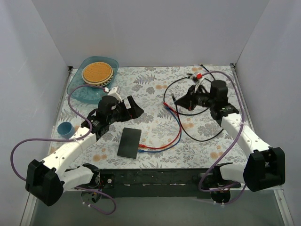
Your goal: Insert the plug into the switch port
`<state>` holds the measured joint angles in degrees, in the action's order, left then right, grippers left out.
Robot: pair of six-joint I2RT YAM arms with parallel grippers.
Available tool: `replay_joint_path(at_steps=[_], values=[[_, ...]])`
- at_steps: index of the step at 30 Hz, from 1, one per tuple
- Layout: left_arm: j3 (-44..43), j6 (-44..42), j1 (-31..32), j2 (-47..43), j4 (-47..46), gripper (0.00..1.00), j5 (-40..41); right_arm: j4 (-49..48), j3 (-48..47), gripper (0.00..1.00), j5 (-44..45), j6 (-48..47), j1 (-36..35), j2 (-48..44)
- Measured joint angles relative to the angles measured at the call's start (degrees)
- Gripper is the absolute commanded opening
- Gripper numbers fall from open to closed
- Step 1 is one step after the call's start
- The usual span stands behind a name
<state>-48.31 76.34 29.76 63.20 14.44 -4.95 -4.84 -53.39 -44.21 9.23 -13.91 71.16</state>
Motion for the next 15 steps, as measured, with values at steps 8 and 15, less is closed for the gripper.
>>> replay_joint_path(at_steps=[8, 15], values=[[15.50, 3.74, 0.00, -8.20, -10.29, 0.85, -7.67, 0.63, 12.17, 0.01, 0.22, -4.28, -15.06, -1.53], [17.84, 5.95, 0.00, -8.76, -19.61, 0.74, -14.27, -1.49, 15.28, 0.01, 1.75, -3.54, -21.09, -2.89]])
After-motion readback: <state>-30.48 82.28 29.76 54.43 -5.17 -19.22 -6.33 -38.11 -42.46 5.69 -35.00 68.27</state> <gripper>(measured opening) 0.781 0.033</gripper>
